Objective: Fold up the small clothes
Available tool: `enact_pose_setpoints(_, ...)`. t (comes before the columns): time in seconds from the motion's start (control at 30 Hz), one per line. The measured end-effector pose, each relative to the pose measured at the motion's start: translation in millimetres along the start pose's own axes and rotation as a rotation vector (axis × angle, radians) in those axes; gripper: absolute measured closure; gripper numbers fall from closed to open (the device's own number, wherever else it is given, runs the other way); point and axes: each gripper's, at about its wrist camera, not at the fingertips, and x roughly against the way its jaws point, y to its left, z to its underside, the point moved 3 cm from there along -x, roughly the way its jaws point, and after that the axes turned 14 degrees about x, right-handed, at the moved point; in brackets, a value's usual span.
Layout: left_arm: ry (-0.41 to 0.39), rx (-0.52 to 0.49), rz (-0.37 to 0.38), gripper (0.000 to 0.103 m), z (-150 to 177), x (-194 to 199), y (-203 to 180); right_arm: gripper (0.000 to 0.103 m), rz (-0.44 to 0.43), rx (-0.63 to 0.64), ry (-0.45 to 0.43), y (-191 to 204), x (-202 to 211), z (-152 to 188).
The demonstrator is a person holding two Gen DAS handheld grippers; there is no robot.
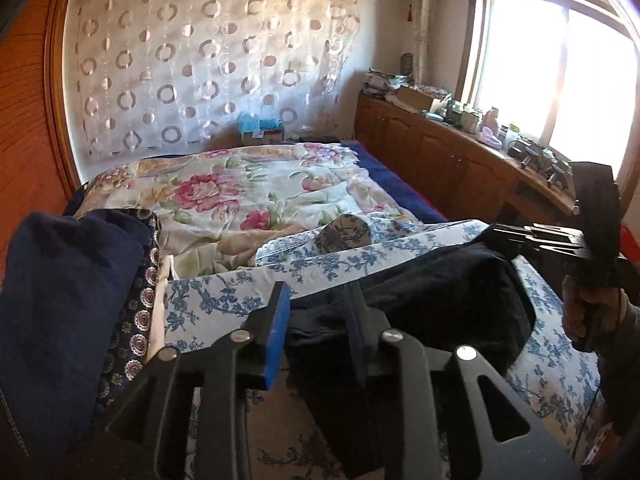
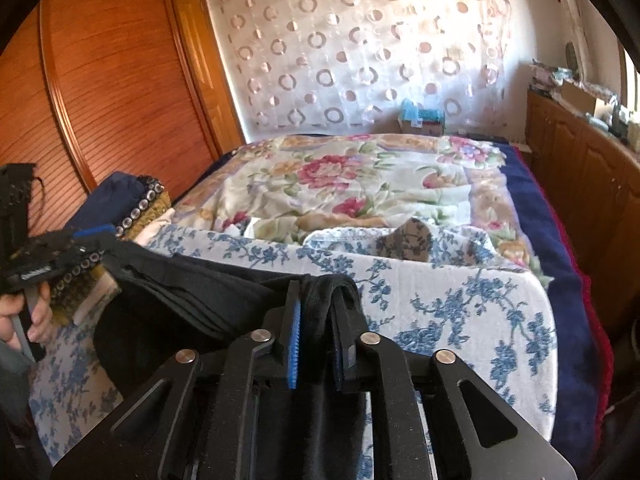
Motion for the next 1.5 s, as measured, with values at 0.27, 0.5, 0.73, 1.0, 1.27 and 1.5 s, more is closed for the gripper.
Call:
enact_pose_setpoints(0.27,0.082,0.013,0.016,0.065,17,-12,7,0.044,0.087,0.046,-0.03,-5,24,-4)
enact_pose_setpoints(0.5,0.159,0.008,-0.019,0.063,25,-49,7,0.043,0.029,0.035,0.044,-6,4,9)
enact_pose_setpoints(0.73,0.167,0.002,-0.079,0.063,11,-80,12,0.043,-0.019,-0.021,0.096,-15,-32,14)
enact_pose_setpoints(1.0,0.174,0.029,-0.106,0.063,10,-91,25,0.069,-0.102,-0.104,0.113,-35,-57,10)
enact_pose_setpoints(1.27,0.205,0.033,-0.104,0.063,12,-99,29,0.097,-0.025,-0.081,0.067,-37,-46,7)
enact_pose_setpoints(1.5,0.215,0.042,-0.098,0.062,15,-99,28,0.097,0.01,-0.061,0.094,-34,-43,9)
